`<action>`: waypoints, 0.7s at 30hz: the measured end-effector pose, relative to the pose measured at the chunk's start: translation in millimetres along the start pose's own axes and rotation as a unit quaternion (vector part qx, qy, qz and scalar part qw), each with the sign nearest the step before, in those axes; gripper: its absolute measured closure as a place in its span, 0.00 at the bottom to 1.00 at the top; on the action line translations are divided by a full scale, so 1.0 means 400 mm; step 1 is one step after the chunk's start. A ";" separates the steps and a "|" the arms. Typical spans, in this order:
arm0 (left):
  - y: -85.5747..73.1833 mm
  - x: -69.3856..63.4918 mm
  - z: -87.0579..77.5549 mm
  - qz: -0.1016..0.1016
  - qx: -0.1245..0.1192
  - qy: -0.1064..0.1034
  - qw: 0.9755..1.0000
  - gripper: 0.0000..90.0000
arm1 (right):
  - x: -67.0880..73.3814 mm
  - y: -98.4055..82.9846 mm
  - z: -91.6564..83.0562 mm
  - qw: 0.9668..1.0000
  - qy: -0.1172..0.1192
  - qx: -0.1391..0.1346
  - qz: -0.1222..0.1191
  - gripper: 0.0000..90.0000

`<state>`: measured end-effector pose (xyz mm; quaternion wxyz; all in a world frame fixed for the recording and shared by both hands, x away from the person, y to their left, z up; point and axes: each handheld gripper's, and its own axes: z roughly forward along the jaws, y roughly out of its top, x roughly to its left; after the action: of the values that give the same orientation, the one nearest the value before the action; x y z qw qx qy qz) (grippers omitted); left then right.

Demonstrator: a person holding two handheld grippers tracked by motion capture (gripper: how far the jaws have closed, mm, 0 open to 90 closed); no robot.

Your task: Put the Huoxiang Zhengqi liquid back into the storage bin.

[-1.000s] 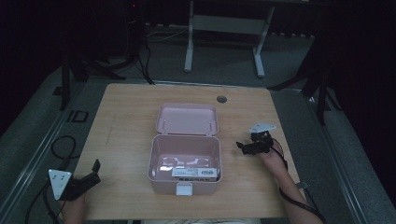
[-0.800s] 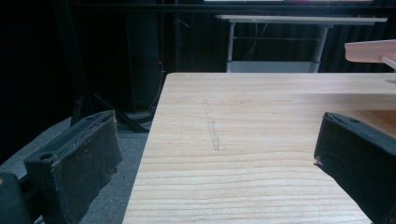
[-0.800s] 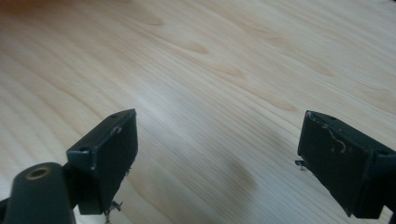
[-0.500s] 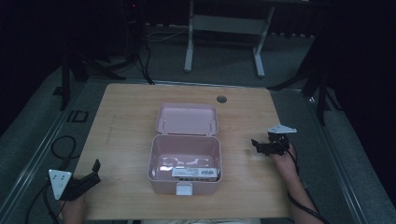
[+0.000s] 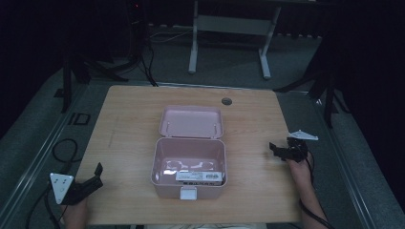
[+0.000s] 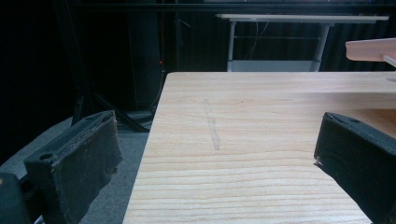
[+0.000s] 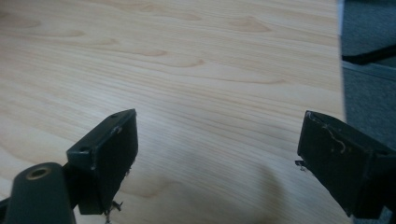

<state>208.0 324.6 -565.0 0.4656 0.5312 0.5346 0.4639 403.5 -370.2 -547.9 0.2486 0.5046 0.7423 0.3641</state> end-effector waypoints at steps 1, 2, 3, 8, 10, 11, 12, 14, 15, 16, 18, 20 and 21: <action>0.000 0.000 0.000 0.000 0.000 0.000 1.000 0.00 | -0.009 -0.005 -0.005 1.000 -0.007 -0.006 0.010 0.13; 0.000 0.000 0.000 0.000 0.000 0.000 1.000 0.00 | -0.009 -0.005 -0.005 1.000 -0.007 -0.006 0.010 0.13; 0.000 0.000 0.000 0.000 -0.001 -0.001 1.000 0.01 | -0.020 -0.012 -0.011 0.999 -0.012 -0.015 0.026 0.13; 0.000 0.000 0.000 0.002 0.001 -0.001 1.000 0.00 | -0.043 -0.027 -0.024 0.998 -0.021 -0.029 0.054 0.13; 0.000 0.000 0.000 0.002 0.001 -0.001 1.000 0.00 | -0.049 -0.033 -0.027 0.997 -0.018 -0.034 0.064 0.13; 0.000 0.000 0.000 0.001 0.000 -0.001 1.000 0.00 | -0.050 -0.035 -0.025 0.997 -0.018 -0.032 0.067 0.13; 0.000 0.000 0.000 0.001 0.000 -0.001 1.000 0.00 | -0.050 -0.035 -0.025 0.997 -0.018 -0.032 0.067 0.13; 0.000 0.000 0.000 0.000 0.000 -0.001 1.000 0.00 | -0.048 -0.036 -0.025 0.997 -0.018 -0.039 0.068 0.13; 0.000 0.000 0.000 -0.001 0.000 -0.001 1.000 0.00 | -0.047 -0.035 -0.024 0.997 -0.014 -0.038 0.068 0.13; 0.000 0.001 0.000 -0.001 0.000 -0.002 1.000 0.00 | -0.046 -0.034 -0.022 0.997 -0.012 -0.036 0.067 0.13; 0.000 0.001 0.000 -0.001 0.000 -0.002 1.000 0.01 | -0.044 -0.032 -0.020 0.997 -0.009 -0.035 0.067 0.13; 0.000 0.001 0.000 -0.001 0.000 -0.002 1.000 0.00 | -0.044 -0.032 -0.019 0.997 -0.007 -0.034 0.067 0.13; 0.000 0.001 0.000 -0.002 -0.001 -0.003 1.000 0.00 | -0.045 -0.032 -0.019 0.997 -0.004 -0.035 0.068 0.14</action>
<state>208.1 325.1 -565.1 0.4685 0.5308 0.5342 0.4619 397.4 -392.0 -553.3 0.2438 0.5463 0.6922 0.4037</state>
